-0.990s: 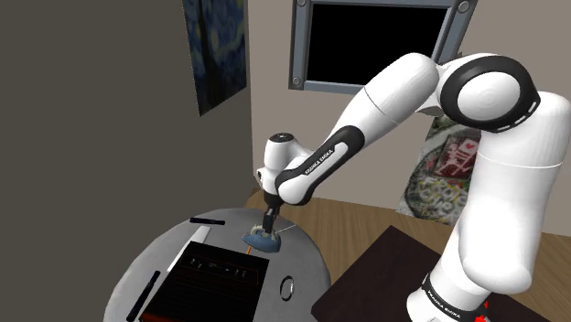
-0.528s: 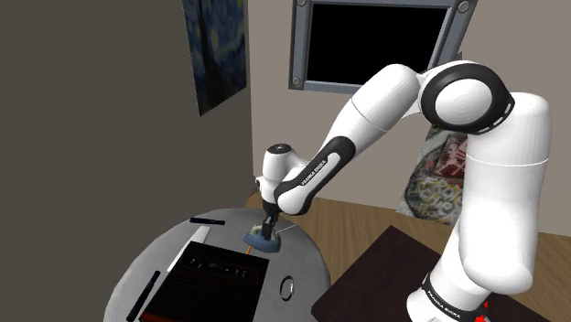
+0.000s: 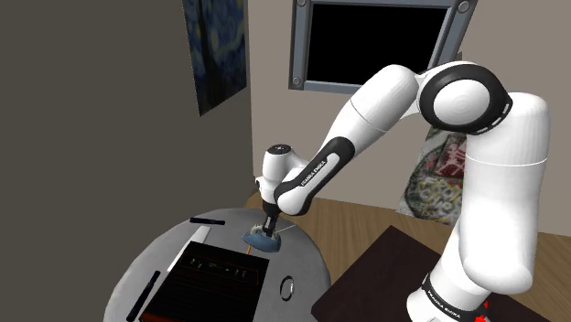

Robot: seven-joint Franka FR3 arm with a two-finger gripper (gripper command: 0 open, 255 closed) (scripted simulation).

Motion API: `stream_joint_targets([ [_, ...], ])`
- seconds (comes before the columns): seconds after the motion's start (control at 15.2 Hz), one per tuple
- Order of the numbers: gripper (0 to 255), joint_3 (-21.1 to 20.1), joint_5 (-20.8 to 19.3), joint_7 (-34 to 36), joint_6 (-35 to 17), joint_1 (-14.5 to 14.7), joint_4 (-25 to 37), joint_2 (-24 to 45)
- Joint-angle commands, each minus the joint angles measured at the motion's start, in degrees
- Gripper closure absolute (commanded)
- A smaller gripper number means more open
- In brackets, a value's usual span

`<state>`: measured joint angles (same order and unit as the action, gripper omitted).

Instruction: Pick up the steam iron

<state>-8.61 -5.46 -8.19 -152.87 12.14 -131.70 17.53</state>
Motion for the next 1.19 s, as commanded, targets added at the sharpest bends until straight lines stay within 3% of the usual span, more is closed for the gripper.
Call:
stream_joint_targets([
  [0.0,255,0.0,0.0,0.0,0.0,0.0,0.0,0.1],
  [1.12,255,-1.4,3.4,-2.3,10.7,-1.0,0.9,-9.9],
])
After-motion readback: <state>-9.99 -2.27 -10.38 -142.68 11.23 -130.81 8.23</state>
